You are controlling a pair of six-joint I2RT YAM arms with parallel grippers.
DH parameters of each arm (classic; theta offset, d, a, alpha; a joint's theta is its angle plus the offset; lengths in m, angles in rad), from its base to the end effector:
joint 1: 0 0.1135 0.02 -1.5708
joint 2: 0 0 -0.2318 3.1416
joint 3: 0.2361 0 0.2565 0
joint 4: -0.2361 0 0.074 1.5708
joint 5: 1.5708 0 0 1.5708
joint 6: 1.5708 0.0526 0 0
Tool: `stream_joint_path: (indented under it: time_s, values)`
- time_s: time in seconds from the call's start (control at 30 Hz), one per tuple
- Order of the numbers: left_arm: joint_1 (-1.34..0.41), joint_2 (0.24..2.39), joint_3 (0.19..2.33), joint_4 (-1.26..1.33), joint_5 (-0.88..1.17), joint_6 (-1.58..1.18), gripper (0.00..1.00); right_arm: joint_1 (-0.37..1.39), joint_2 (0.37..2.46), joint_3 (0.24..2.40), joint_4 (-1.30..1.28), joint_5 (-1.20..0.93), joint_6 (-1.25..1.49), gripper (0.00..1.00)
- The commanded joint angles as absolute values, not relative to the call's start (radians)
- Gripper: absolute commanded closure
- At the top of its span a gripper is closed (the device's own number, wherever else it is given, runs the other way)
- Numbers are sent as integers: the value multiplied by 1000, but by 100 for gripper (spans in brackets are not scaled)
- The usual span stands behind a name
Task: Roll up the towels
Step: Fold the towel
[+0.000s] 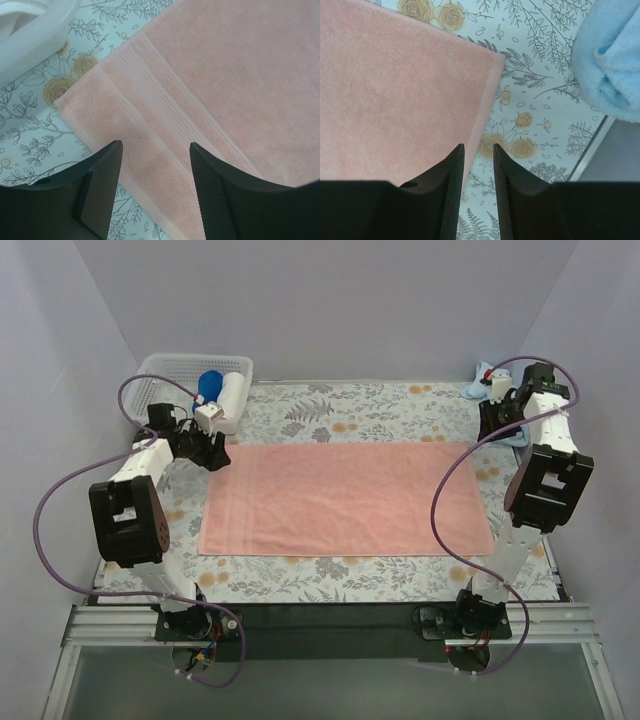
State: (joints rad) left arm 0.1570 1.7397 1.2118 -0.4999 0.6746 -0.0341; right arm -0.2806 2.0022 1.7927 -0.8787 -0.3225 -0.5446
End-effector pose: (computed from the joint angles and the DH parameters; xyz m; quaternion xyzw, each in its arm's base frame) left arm 0.3647 0.0245 0.1697 0.0016 0.9134 -0.3027 0.2722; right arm 0.4186 -0.1033 0.2211 -0.1642 0.9450 0.0482 0.2786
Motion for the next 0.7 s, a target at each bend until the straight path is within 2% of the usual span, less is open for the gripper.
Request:
stream_joint_path:
  time_s: [0.0, 0.3, 0.67]
  values:
    - [179, 1637, 1151, -318, 833, -127, 46, -285, 2092, 1856, -870, -373, -506, 69]
    - [239, 1644, 1100, -206, 870, -193, 44, -279, 2212, 1927, -813, -407, -445, 69]
    - [287, 1661, 1032, -81, 916, -281, 39, -242, 2287, 1936, -686, -324, -393, 68]
